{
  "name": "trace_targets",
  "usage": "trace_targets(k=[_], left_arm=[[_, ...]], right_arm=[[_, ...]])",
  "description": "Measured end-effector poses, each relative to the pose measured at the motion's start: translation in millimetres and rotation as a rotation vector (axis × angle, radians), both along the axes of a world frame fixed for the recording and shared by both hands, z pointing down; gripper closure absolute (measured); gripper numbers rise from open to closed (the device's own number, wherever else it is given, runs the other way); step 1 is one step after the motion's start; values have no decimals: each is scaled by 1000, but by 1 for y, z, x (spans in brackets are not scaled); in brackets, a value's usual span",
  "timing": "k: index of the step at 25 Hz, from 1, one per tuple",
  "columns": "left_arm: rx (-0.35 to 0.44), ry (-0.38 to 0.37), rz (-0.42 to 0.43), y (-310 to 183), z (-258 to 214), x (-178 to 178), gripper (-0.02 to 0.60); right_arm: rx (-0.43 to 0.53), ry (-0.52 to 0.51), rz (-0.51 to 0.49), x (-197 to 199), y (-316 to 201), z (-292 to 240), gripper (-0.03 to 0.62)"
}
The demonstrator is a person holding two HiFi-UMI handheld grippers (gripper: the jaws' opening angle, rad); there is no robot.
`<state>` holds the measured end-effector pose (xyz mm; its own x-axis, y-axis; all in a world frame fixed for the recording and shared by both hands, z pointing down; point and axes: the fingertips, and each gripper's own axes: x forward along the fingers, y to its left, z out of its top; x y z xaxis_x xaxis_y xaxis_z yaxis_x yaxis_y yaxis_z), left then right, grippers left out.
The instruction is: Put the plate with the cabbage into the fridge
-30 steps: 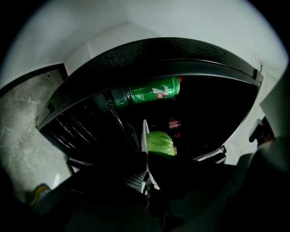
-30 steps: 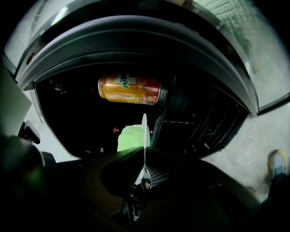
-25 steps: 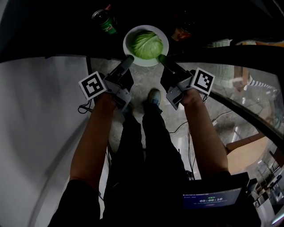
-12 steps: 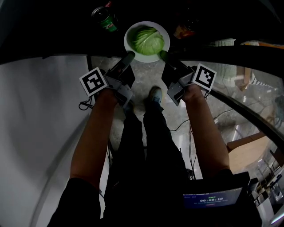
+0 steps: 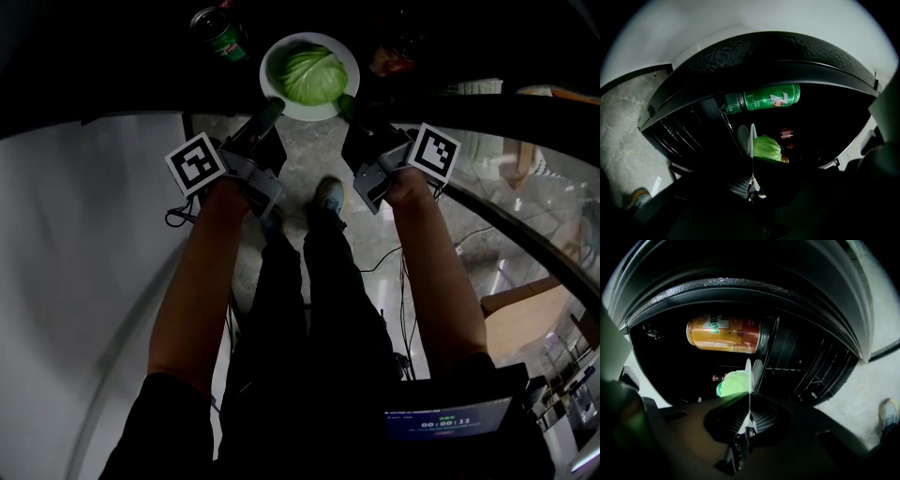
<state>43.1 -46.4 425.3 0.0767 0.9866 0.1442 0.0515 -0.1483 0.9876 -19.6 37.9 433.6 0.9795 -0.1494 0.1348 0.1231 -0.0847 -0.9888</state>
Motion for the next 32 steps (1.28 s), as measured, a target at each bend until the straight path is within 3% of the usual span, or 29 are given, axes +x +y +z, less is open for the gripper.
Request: trace_targets(k=[9,22,29,32], left_arm=[[0,2,-5,9,8,14,571],[-4,46,-29,-2,3,13,569],[49,143,-10,-12,7,9,569],[144,301,26,-18,10,11,569]], right_arm=[[-27,3,6,15,9,7,579],[-81,7,5,2,9,3,577],[-248,0,-30,-8,6,0,577],[-403,-29,-32,-11,7,-5,579]])
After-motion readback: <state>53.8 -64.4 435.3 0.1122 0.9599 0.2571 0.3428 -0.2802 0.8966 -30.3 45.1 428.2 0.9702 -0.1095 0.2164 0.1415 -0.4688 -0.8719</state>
